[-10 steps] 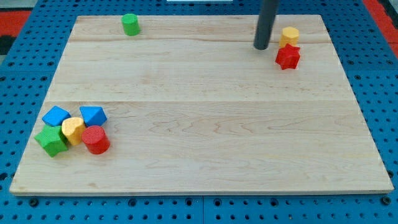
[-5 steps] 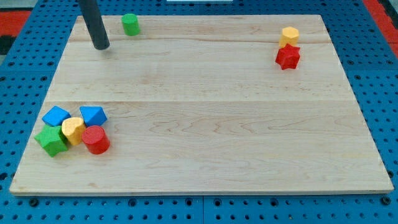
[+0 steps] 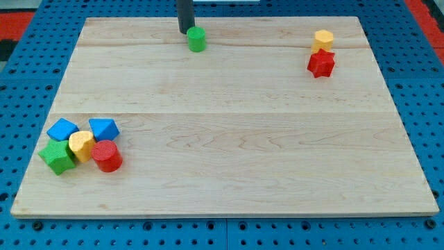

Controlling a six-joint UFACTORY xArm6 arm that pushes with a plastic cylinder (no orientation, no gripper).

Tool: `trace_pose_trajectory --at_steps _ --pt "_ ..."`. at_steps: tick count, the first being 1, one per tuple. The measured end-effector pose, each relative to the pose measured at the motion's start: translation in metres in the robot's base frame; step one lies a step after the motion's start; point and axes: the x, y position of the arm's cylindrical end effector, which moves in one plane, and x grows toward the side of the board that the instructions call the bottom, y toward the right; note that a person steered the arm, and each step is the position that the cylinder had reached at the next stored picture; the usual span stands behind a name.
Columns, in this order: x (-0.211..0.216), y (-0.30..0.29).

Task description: Slide the green circle to the top right

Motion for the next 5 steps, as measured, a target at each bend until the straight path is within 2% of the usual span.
trace_pose_trajectory --at_steps 2,5 --pt "0.015 -0.032" --pt "0.028 0.018"
